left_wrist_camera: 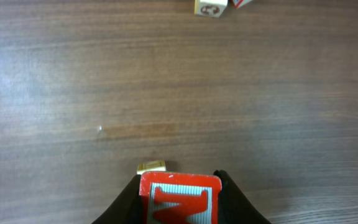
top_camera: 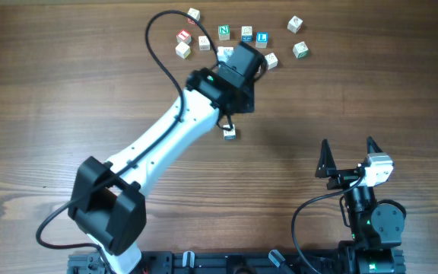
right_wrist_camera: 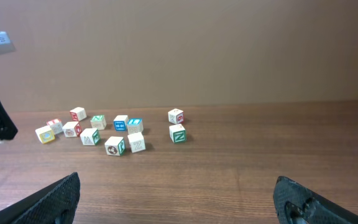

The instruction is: Form a tower

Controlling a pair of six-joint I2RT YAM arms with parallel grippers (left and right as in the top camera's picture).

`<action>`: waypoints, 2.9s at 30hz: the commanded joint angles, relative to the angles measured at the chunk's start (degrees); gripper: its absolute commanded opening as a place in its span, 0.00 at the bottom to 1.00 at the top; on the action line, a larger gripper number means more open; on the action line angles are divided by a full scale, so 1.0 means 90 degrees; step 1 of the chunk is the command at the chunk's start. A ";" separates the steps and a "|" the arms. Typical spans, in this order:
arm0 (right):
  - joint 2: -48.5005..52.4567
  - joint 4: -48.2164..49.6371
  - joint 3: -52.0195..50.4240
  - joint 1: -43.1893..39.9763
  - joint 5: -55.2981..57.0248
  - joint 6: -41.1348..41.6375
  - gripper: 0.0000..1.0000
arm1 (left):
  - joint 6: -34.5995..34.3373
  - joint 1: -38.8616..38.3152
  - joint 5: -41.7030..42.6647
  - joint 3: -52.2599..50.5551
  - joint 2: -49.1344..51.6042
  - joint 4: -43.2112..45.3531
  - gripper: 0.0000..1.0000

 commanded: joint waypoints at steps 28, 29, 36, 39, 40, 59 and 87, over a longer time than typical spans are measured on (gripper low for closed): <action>-0.0034 0.0017 -0.0007 -0.0027 -0.0007 -0.0066 1.00 | -0.4243 -0.1277 -0.3568 -0.2402 -0.0163 0.1382 0.24; -0.0034 0.0015 -0.0007 -0.0027 -0.0007 -0.0066 1.00 | -0.4216 -0.1185 -0.3490 -0.2499 -0.0121 0.1574 0.29; -0.0034 0.0015 -0.0007 -0.0027 -0.0007 -0.0068 1.00 | -0.2480 -0.1154 -0.2596 -0.2555 -0.0019 0.2429 0.39; -0.0034 0.0015 -0.0007 -0.0027 -0.0007 -0.0066 1.00 | -0.2118 -0.1129 -0.2489 -0.2557 -0.0007 0.2426 0.40; -0.0034 0.0015 -0.0007 -0.0027 -0.0007 -0.0066 1.00 | -0.2074 -0.1112 -0.2492 -0.2579 0.0007 0.2431 0.40; -0.0034 0.0015 -0.0007 -0.0027 -0.0007 -0.0066 1.00 | 0.0000 0.0257 0.0180 -0.2582 0.0622 0.4119 0.72; -0.0034 0.0017 -0.0007 -0.0027 -0.0007 -0.0066 1.00 | 0.0882 0.0172 0.0126 -0.2582 0.0906 0.4073 0.27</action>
